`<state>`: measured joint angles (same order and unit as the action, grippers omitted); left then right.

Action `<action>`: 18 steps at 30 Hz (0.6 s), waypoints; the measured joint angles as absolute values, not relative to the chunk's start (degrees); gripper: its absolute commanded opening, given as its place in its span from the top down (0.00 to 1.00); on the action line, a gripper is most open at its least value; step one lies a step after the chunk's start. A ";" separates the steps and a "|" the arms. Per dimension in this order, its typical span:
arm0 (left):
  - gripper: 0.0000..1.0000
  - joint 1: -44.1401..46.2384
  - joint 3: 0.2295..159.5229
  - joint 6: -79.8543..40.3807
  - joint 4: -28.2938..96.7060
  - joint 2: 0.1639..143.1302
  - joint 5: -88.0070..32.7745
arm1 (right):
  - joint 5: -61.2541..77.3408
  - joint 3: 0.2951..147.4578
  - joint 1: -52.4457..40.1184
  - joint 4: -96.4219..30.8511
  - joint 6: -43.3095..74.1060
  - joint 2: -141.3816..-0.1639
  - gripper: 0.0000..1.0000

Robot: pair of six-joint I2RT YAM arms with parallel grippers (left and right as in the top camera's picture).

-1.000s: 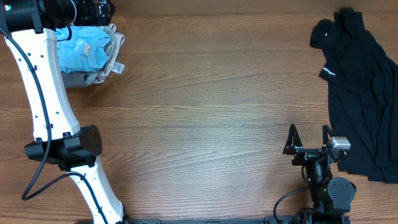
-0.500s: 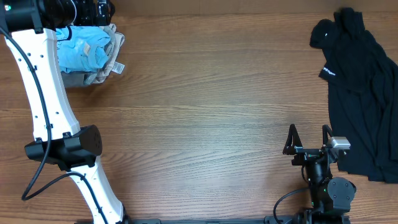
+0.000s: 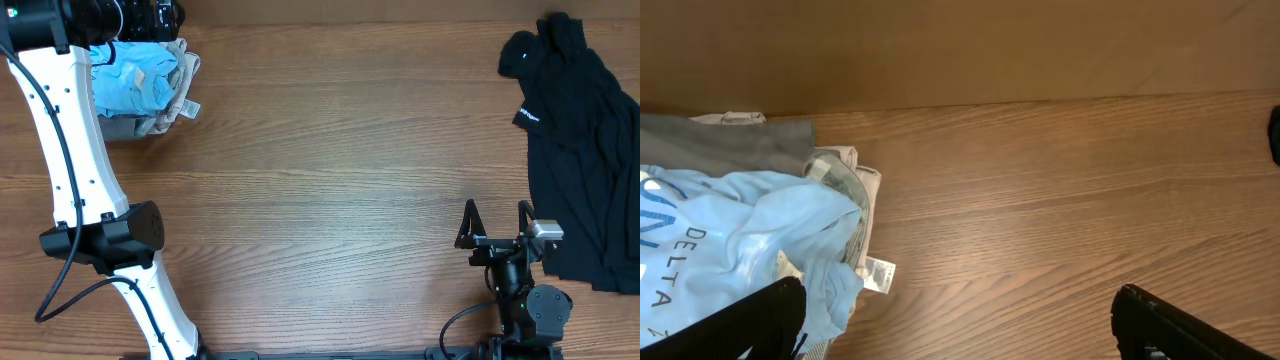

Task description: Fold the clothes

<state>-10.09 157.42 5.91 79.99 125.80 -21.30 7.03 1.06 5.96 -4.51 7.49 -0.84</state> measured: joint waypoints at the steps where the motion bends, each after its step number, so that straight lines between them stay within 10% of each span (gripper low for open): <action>1: 0.00 -10.09 157.42 5.91 79.99 125.80 -21.30 | 7.05 1.06 5.96 -4.51 7.49 -0.84 0.00; 18: 0.00 -10.09 157.12 5.91 80.01 125.16 -21.26 | 7.03 1.06 5.96 -4.54 7.46 -0.84 0.00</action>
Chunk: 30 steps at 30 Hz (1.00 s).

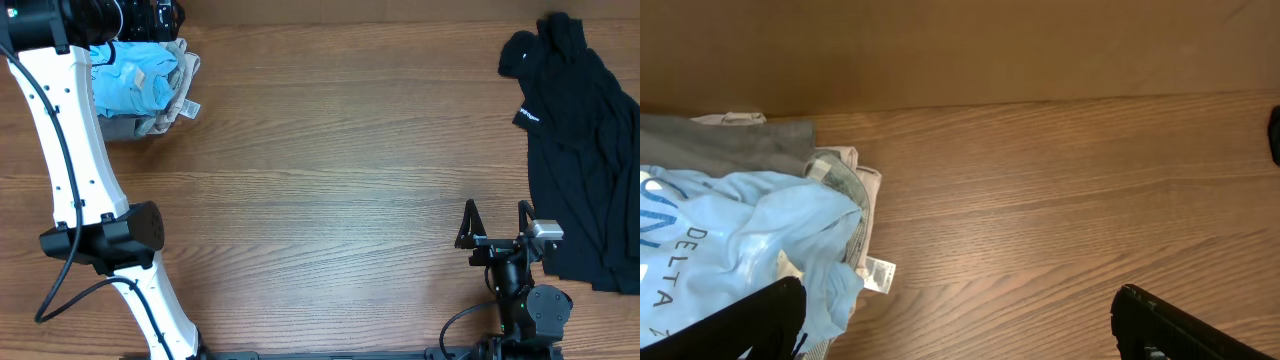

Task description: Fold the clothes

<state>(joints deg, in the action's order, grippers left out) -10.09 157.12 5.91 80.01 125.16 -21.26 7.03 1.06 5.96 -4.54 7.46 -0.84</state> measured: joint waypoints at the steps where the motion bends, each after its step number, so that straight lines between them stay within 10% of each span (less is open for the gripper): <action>1: 0.00 -10.09 156.48 5.91 80.01 124.42 -21.12 | 7.03 1.06 5.96 -4.51 7.46 -0.84 0.00; 12: 0.00 -10.09 126.63 5.98 73.49 94.50 -16.64 | 7.03 1.06 5.96 -4.49 7.46 -0.84 0.00; 30: 0.00 -3.33 48.01 4.58 17.10 43.35 -18.90 | 7.03 1.06 5.96 -4.47 7.46 -0.84 0.00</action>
<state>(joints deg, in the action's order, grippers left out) -3.33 48.01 4.58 17.10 43.35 -18.90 7.03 1.06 5.96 -4.47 7.46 -0.84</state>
